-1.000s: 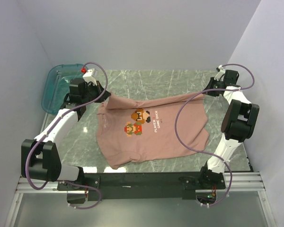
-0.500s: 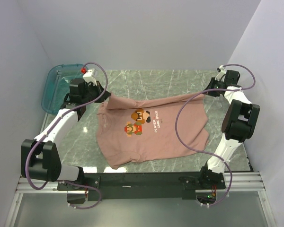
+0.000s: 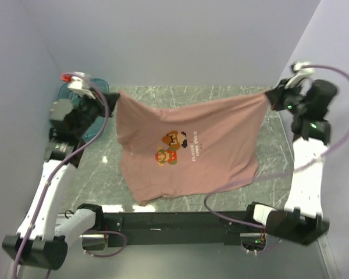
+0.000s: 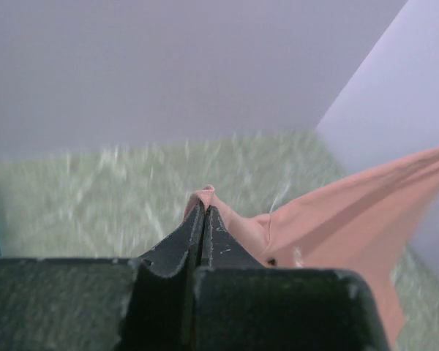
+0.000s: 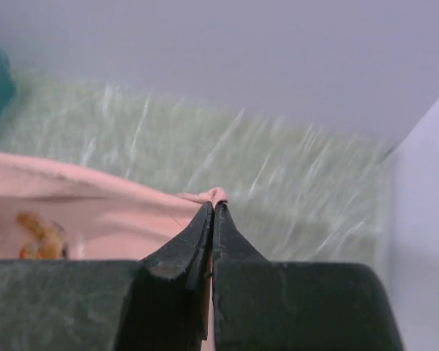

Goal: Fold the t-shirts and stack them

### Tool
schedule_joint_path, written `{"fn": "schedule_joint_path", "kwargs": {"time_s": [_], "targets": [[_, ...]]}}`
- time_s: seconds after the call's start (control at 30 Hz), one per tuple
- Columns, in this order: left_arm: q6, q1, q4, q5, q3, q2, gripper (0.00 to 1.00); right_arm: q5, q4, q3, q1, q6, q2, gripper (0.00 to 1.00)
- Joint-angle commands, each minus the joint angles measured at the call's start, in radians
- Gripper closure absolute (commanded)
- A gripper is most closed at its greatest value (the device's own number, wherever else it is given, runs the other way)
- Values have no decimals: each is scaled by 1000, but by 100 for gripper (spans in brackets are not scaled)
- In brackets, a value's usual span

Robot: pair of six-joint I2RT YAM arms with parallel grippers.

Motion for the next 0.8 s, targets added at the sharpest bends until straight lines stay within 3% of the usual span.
{"fn": "schedule_joint_path", "kwargs": {"time_s": [0.0,0.2,0.3,0.5,0.77], "targets": [[-36,-4,61,-16,160,-87,100,71,-105,273,-18,-35,-115,100],[-79,-4,110,-13,403,-162,100,142,-289,796,-32,-1,-75,100],[-77,-5,120,-27,503,-173,100,196,-306,953,-32,19,-68,100],[-47,-7,95,-48,807,-139,99,292,-214,1003,-32,40,-129,100],[18,-59,70,-111,883,-76,99,368,-177,1024,-32,25,-114,100]]}}
